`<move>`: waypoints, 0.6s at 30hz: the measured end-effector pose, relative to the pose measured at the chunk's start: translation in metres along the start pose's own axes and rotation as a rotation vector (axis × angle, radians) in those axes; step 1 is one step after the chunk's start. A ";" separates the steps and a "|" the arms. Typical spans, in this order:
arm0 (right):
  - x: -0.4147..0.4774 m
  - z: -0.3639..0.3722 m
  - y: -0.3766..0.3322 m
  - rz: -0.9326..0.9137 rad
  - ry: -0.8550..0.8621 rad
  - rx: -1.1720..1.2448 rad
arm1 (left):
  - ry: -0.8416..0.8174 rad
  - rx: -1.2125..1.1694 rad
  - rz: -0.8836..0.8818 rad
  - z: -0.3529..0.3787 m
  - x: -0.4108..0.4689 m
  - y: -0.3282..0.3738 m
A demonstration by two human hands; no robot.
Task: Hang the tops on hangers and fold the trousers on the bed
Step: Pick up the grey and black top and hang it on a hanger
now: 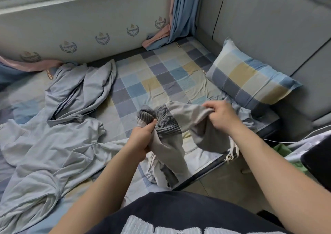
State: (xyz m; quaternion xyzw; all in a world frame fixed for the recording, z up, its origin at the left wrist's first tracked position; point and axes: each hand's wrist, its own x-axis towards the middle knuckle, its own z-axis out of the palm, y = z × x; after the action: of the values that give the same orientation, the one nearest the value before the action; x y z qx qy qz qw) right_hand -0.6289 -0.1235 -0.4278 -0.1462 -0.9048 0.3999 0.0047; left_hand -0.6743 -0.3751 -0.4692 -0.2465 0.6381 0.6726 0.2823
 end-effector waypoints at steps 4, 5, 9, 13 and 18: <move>0.033 0.008 -0.032 -0.081 0.282 -0.057 | -0.165 0.146 -0.052 0.007 -0.013 -0.008; 0.042 0.011 -0.038 -0.086 0.295 -0.061 | -0.207 0.155 -0.069 0.009 -0.016 -0.009; 0.066 0.020 -0.045 0.057 -0.160 -0.094 | -0.326 0.112 -0.195 0.010 -0.026 -0.016; 0.046 0.018 -0.035 0.045 -0.256 -0.235 | -0.313 -0.039 -0.280 0.007 -0.028 -0.021; -0.040 0.047 -0.015 -0.107 -0.051 0.042 | -0.212 -0.227 -0.286 0.012 -0.030 -0.011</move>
State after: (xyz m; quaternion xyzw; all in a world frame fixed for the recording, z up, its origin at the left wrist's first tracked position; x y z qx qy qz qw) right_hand -0.6004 -0.1774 -0.4447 -0.0873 -0.9025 0.4218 0.0061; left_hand -0.6453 -0.3652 -0.4556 -0.2926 0.4832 0.7155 0.4111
